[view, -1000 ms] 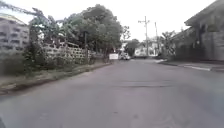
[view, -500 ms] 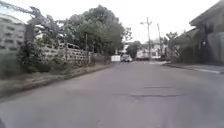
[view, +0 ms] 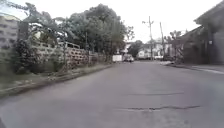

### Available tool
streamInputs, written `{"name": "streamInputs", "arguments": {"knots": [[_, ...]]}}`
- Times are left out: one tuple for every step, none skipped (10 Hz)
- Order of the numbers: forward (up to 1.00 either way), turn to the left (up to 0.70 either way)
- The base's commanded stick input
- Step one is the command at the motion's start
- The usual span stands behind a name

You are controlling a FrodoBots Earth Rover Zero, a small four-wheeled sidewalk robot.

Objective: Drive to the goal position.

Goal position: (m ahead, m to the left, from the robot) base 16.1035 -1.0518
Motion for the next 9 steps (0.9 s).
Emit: {"name": "streamInputs", "arguments": {"knots": [[1.0, 0.04], [1.0, 0.03], [1.0, 0.01], [1.0, 0.04], [1.0, 0.04], [1.0, 0.0], [1.0, -0.08], [1.0, -0.2], [1.0, -0.36]]}}
